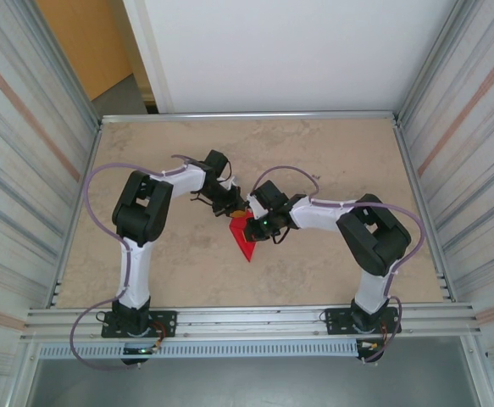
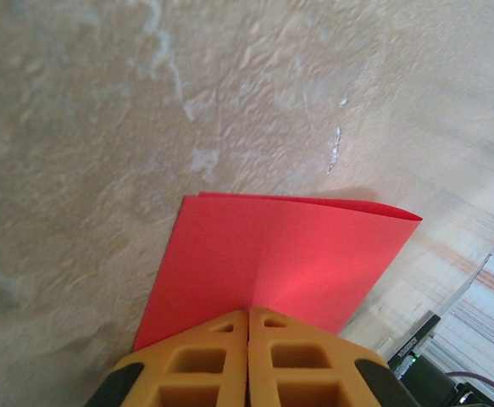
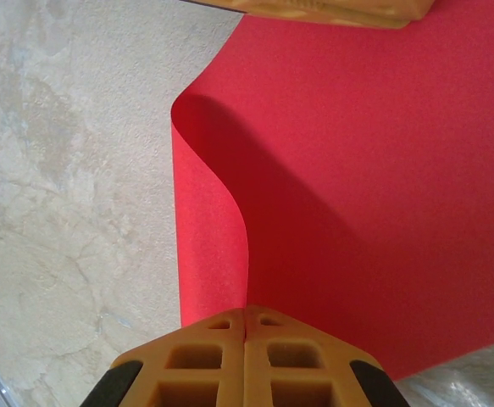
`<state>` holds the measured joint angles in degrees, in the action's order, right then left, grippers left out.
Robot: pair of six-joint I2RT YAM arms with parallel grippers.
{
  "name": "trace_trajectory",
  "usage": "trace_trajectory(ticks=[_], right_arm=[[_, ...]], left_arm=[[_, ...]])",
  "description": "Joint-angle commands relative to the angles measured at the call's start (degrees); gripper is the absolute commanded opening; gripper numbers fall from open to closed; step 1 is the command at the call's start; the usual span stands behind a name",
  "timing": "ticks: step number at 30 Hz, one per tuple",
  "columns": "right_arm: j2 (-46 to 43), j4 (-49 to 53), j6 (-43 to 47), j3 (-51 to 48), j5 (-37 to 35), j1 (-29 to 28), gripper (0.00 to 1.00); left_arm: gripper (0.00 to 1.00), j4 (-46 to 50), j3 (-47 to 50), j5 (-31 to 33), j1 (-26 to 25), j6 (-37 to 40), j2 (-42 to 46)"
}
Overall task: Fold a paper plane with a square sheet of paper (pick it up from the middle)
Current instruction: Third fold the triangle at the center of the table.
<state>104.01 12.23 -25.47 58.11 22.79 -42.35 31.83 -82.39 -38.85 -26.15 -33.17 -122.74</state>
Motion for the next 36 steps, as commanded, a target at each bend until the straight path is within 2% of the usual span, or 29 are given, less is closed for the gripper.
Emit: trace_trajectory(ticks=[1, 9, 14, 21, 36], right_arm=[[1.0, 1.1, -0.9, 1.7, 1.1, 0.3, 0.06], [1.2, 1.2, -0.7, 1.5, 1.5, 0.3, 0.06], [0.8, 1.2, -0.4, 1.1, 1.9, 0.4, 0.05], [0.9, 1.1, 0.1, 1.1, 2.8, 0.5, 0.05], [2.9, 1.6, 0.6, 2.6, 4.7, 0.5, 0.05]], left_arm=[[0.08, 2.5, 0.3, 1.4, -0.4, 0.3, -1.3], [0.10, 1.3, 1.0, 0.3, 0.6, -1.1, 4.0], [0.12, -0.9, 5.1, 0.1, 1.7, -2.5, 7.8], [0.10, -1.5, 9.1, -0.1, 1.7, -2.1, 7.0], [0.08, -0.4, 9.1, 1.2, 1.5, -1.4, 4.8]])
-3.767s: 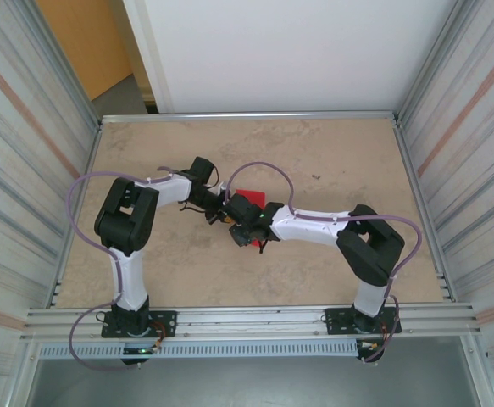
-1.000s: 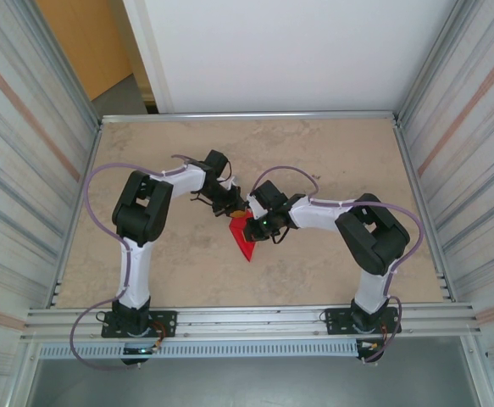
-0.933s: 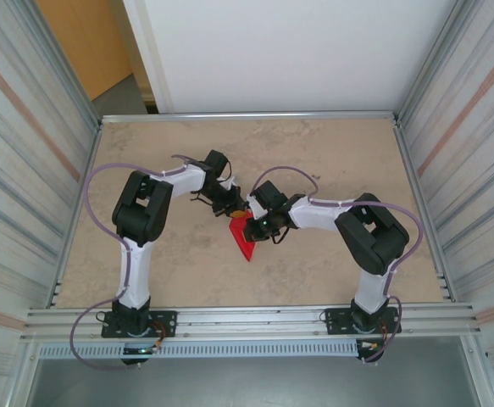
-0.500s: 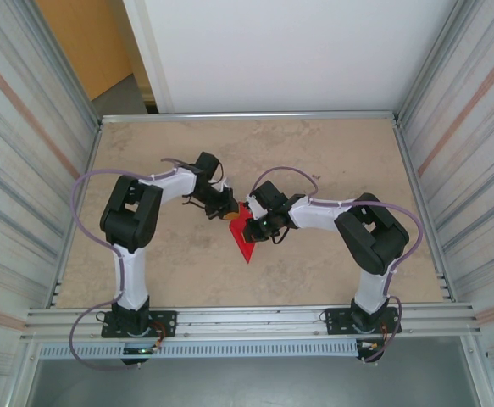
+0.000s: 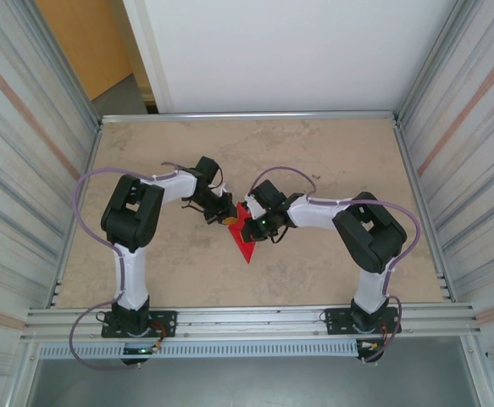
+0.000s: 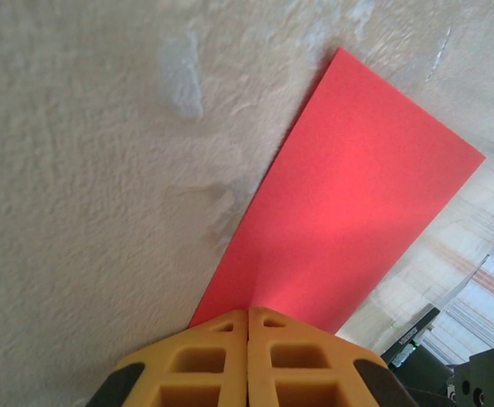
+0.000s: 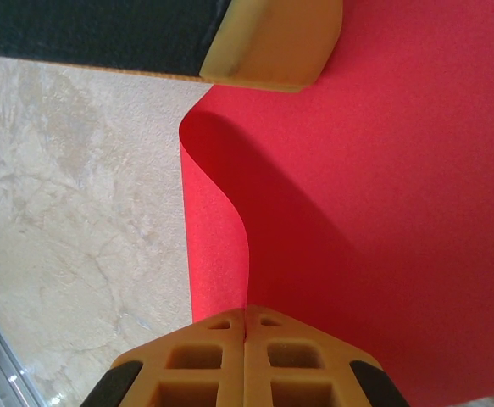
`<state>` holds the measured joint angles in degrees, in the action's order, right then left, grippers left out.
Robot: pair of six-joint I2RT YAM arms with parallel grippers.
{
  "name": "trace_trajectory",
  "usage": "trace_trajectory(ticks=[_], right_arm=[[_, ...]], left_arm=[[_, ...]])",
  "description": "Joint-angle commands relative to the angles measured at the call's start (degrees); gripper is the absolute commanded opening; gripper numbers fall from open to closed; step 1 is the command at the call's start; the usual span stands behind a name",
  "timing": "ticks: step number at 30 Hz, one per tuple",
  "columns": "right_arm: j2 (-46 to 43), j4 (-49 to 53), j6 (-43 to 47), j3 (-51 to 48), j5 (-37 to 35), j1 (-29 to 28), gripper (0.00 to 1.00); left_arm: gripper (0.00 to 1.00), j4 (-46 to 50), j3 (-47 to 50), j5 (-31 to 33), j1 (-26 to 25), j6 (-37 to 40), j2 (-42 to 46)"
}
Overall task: Fold a paper plane with a square sheet of paper (pick it up from the middle)
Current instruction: Third fold the triangle at the center of the table.
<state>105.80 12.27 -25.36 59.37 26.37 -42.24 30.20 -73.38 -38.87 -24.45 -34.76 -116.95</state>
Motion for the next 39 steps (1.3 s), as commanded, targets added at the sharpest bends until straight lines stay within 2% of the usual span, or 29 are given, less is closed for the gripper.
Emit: trace_trajectory(ticks=[1, 39], right_arm=[[1.2, 1.6, 0.4, 1.4, 1.0, 0.4, 0.05], [2.1, 3.0, 0.5, 1.9, -2.1, 0.4, 0.05]], left_arm=[[0.08, 1.3, 0.1, 1.2, -0.2, 0.2, -1.0], [0.07, 1.6, -0.1, 1.2, -0.4, 0.4, -1.4]])
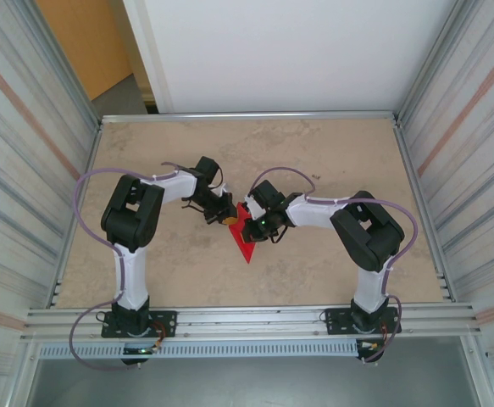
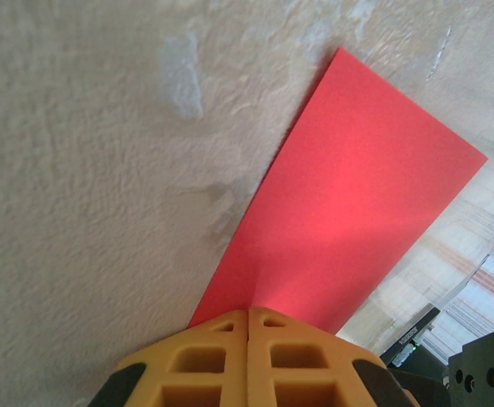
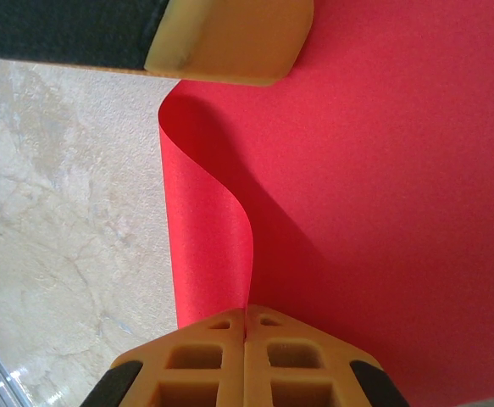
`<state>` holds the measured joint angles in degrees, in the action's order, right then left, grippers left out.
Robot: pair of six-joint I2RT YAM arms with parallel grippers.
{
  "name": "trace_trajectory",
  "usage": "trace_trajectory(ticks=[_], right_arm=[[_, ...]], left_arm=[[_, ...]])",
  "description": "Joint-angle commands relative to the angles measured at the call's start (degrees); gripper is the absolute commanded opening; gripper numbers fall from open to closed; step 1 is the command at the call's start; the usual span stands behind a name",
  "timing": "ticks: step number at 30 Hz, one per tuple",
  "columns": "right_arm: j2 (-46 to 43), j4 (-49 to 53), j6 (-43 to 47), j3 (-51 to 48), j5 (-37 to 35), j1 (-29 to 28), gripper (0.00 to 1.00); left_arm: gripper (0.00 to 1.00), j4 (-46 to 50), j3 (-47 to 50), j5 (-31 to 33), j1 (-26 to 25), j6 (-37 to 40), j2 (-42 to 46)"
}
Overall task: Fold a paper plane with a square sheet of paper (pick it up from the middle)
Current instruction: Third fold the triangle at the center of the table.
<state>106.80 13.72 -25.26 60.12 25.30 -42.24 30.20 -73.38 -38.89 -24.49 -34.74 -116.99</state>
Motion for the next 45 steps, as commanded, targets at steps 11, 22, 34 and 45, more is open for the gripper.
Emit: trace_trajectory(ticks=[11, 22, 34, 45], right_arm=[[1.6, 2.6, 0.6, 0.9, -2.2, 0.4, 0.05], [2.4, 2.9, 0.8, 1.2, -1.7, 0.2, 0.04], [3.4, 3.7, 1.0, 1.5, -1.7, 0.1, 0.04], [3.6, 4.2, 1.2, 1.8, -1.8, 0.2, 0.04]], left_arm=[[0.07, 1.7, -0.2, 1.3, -0.4, 0.2, -1.1], [0.10, 1.2, -2.3, 0.5, -0.4, -1.1, 4.3], [0.11, -2.2, 7.6, 0.5, -2.0, -5.5, 12.3], [0.08, -8.5, 14.1, -1.6, -4.2, -9.1, 12.2]])
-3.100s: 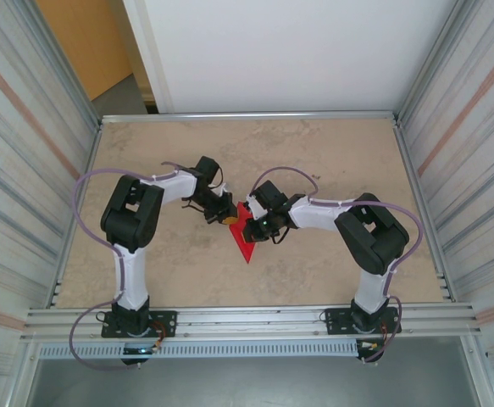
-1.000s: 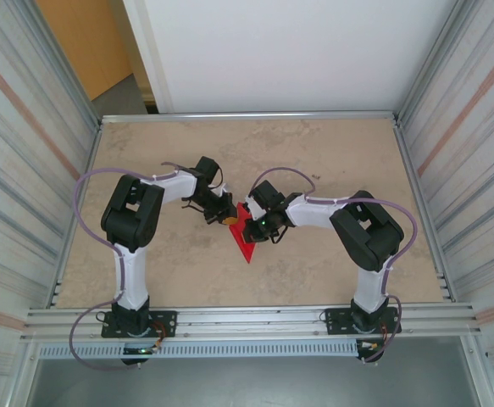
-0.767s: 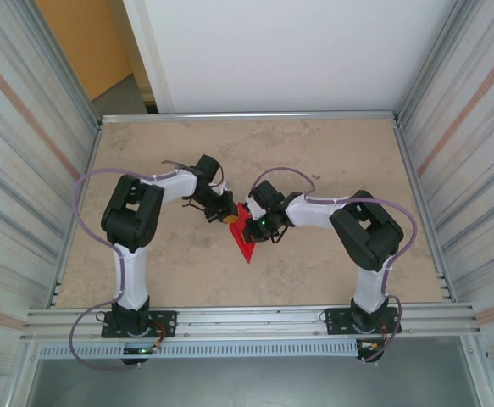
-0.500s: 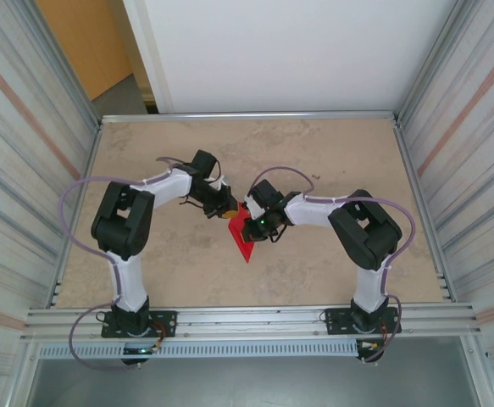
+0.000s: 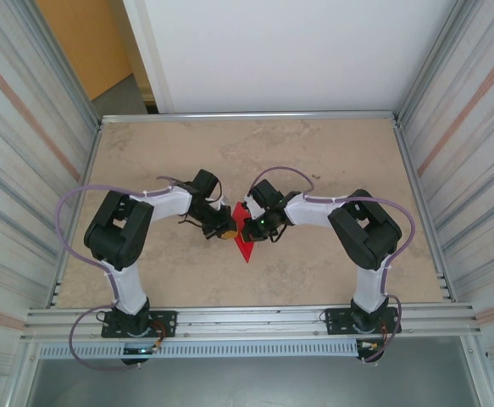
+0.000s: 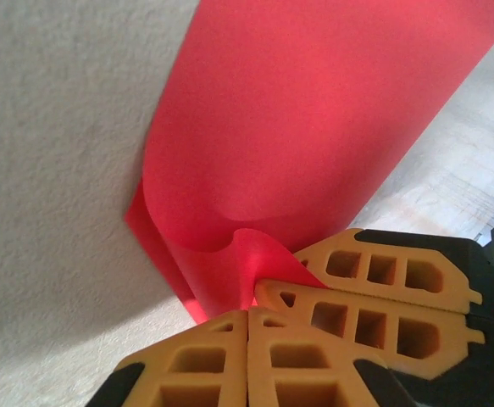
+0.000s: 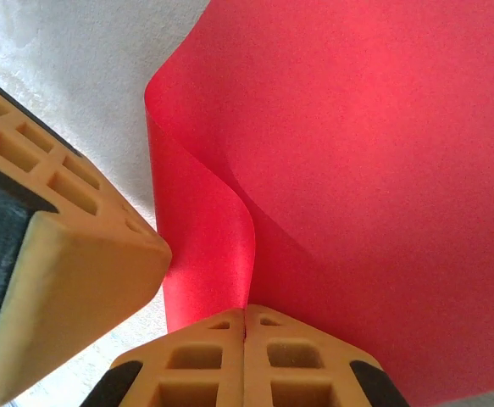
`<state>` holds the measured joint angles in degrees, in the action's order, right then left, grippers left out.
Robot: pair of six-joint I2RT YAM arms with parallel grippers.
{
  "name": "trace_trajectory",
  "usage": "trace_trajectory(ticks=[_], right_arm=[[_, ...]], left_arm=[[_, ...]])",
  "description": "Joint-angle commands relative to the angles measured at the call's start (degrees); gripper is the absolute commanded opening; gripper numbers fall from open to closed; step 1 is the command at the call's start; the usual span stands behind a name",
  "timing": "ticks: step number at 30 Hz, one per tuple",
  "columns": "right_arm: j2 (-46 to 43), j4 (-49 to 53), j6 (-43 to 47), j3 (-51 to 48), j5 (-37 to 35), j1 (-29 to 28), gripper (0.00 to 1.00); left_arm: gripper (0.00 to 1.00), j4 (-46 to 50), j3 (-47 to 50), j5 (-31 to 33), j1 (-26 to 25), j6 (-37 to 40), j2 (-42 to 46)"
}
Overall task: Fold a paper plane with a square sheet of paper (pick it up from the middle)
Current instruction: Third fold the triangle at the center of the table.
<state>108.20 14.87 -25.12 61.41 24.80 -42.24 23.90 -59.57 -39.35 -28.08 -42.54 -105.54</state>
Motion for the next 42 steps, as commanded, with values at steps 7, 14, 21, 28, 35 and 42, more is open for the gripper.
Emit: trace_trajectory(ticks=[7, 14, 21, 28, 35, 42], right_arm=[[2.3, 3.3, 1.1, 0.5, -1.5, 0.1, 0.04], [2.3, 3.4, 1.0, 0.4, -1.8, 0.1, 0.05], [2.3, 3.4, 1.0, 0.3, -1.9, 0.1, 0.05], [2.4, 3.4, 0.9, 0.3, -2.0, 0.2, 0.06], [2.1, 3.7, 0.9, 0.4, -2.3, 0.2, 0.08], [-0.4, 5.1, -0.1, 1.4, -2.9, 1.2, 0.19]], left_arm=[[0.08, -2.6, 0.9, -0.8, -0.8, -0.9, -0.1], [0.08, -2.5, 1.7, -0.3, -0.8, -0.2, -1.1], [0.08, -1.2, 1.8, 1.1, -0.8, 0.8, -1.5], [0.07, -0.8, 1.7, 1.8, -0.8, 1.2, -2.4], [0.07, -0.4, 1.6, 2.5, -0.8, 1.2, -3.1], [0.07, -0.1, 1.9, 3.5, -0.8, 0.6, -3.2]])
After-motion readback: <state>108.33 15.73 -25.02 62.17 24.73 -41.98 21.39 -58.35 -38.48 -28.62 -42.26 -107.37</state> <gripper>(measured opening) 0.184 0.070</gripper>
